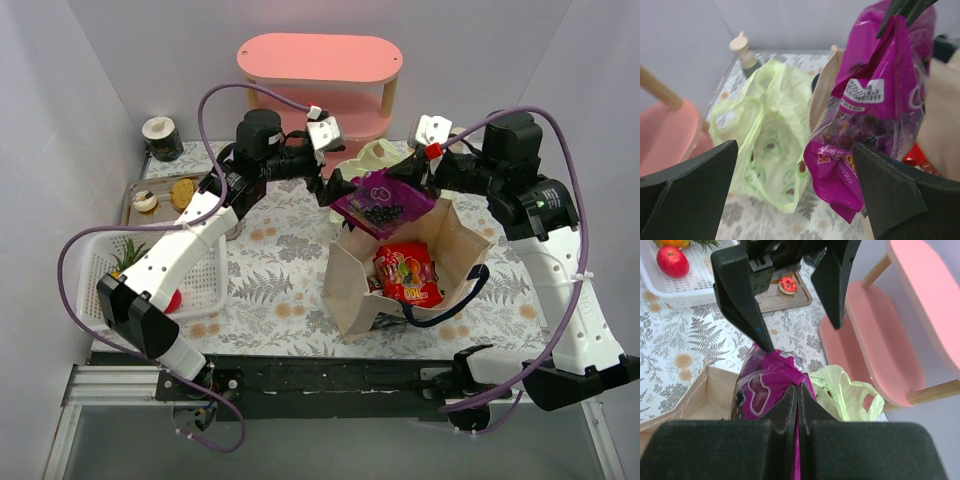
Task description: Untie the knot of the grocery bags and take out the mixed food
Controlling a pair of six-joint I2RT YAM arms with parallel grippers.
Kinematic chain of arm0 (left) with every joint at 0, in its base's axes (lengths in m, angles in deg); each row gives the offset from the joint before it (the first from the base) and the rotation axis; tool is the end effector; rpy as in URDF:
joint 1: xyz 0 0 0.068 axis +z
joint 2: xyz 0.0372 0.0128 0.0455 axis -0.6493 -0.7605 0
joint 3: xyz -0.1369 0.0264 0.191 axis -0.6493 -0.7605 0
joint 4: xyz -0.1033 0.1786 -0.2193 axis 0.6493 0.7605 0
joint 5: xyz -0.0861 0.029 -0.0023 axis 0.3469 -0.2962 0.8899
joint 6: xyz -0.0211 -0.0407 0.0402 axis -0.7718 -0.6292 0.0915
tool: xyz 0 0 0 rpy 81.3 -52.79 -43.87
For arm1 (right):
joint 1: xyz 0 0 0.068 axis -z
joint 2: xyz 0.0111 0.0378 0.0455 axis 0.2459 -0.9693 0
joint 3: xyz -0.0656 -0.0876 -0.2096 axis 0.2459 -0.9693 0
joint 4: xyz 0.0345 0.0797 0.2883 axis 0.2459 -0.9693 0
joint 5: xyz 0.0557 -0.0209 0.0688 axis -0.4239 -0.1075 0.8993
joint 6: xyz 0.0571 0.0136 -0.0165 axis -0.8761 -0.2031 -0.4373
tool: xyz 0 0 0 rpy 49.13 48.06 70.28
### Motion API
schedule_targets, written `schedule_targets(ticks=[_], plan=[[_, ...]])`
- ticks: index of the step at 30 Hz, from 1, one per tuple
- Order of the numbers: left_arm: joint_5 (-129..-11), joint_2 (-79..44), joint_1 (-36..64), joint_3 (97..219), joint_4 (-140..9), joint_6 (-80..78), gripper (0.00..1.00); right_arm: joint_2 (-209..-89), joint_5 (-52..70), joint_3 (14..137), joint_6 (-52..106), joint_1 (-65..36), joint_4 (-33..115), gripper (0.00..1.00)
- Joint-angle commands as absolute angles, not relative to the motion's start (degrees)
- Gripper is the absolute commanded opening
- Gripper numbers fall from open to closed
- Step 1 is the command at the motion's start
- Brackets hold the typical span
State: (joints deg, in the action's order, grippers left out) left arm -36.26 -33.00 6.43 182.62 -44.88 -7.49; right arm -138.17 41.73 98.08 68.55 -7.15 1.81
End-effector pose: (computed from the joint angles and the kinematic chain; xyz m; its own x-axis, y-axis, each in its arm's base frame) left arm 0.3193 -0.2529 0.4070 -0.4641 0.0415 -0.8848 0.8572 0.2727 -0.4369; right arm 0.2462 0.1282 0.4896 0.3338 -0.3350 -0.8811 -0.8270 0.3445 -0.4442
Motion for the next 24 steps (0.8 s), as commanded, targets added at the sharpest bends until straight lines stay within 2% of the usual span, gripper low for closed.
schedule_targets(ticks=[1,3,5,9,22,24], plan=[[-55.73,-25.39,5.95,180.19,-44.6,-3.82,0.98,-135.74,42.11,96.72,69.27,-7.3,13.6,0.01],[-53.68,-24.68,8.48,182.12,-40.39,-4.71,0.98,-136.26,42.2,96.72,69.1,-7.3,14.05,0.01],[-46.22,-22.84,12.6,183.09,-37.13,-5.94,0.98,-137.14,43.07,97.24,68.92,-7.39,14.4,0.01],[-32.94,-20.64,13.68,181.34,-34.66,-3.75,0.98,-138.37,44.13,96.99,67.52,-7.3,16.15,0.01],[-30.1,-27.83,10.43,179.23,-43.62,-11.04,0.98,-139.87,47.21,96.1,61.19,-7.48,22.4,0.01],[-29.75,-28.98,9.91,179.4,-45.2,-11.74,0.95,-139.96,47.47,96.1,61.18,-7.48,22.4,0.01]])
